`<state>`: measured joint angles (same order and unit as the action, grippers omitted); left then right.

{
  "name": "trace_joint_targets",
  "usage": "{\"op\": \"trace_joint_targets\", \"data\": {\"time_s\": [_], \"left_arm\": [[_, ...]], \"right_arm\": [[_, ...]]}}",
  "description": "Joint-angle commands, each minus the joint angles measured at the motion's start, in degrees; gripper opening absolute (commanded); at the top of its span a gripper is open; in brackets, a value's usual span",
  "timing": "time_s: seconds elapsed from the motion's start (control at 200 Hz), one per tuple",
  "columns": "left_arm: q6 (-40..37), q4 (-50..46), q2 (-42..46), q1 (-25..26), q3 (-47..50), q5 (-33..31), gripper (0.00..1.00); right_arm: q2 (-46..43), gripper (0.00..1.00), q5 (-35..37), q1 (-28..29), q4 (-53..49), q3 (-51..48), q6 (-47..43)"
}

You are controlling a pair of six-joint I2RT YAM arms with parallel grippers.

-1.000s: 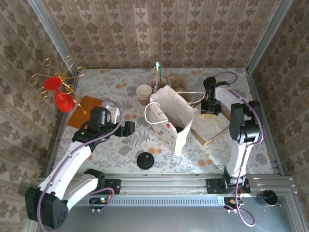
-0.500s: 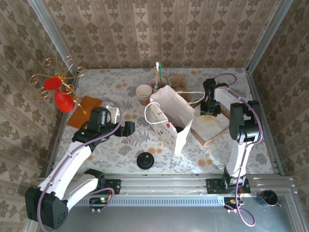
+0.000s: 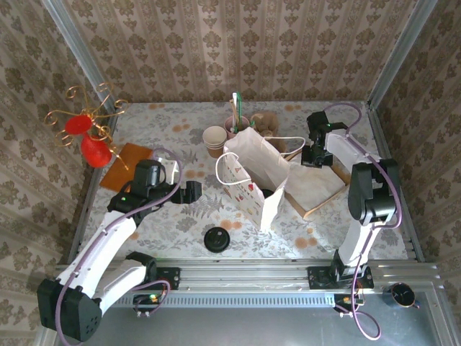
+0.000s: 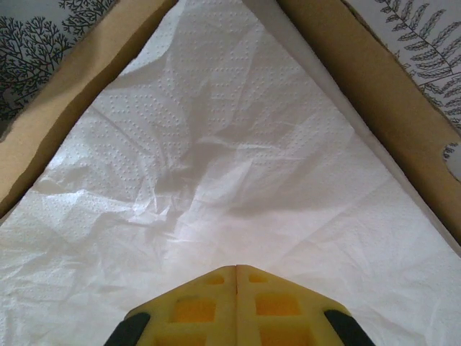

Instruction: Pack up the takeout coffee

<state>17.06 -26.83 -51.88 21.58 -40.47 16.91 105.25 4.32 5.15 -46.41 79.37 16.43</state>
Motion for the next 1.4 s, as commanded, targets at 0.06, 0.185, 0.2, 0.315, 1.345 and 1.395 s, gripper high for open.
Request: {"op": "trace_joint_targets", "data": {"time_s": [0.06, 0.185, 0.2, 0.315, 1.345, 1.395], "left_arm": [[0.16, -0.09, 0.66, -0.41, 0.79, 0.32, 1.0], [0.24, -0.08, 0.48, -0.44, 0.77, 0.5, 1.0], [0.25, -0.12, 0.49, -0.46, 0.81, 0.5, 1.0], [0.23, -0.24, 0.4, -0.48, 0.76, 0.5, 1.0], [0.74, -0.73, -0.09, -0.31, 1.02, 0.5, 1.0], [0.76, -0.61, -0.09, -0.34, 1.08, 0.58, 1.0]], "right_arm": [[0.69, 0.32, -0.85, 0.3, -1.63, 0.61, -0.56], [3.15, 0.87, -2.01, 0.8, -2.04, 0.79, -0.79], [3.4, 0.9, -1.92, 0.98, -1.97, 0.66, -0.9], [5.64, 0.94, -0.93, 2.36, -1.97, 0.32, -1.31], [-1.07, 0.0, 3.81, 2.5, 0.48, -3.17, -0.62], [-2.51, 0.02, 3.83, 2.5, -0.35, -3.05, -0.54]]}}
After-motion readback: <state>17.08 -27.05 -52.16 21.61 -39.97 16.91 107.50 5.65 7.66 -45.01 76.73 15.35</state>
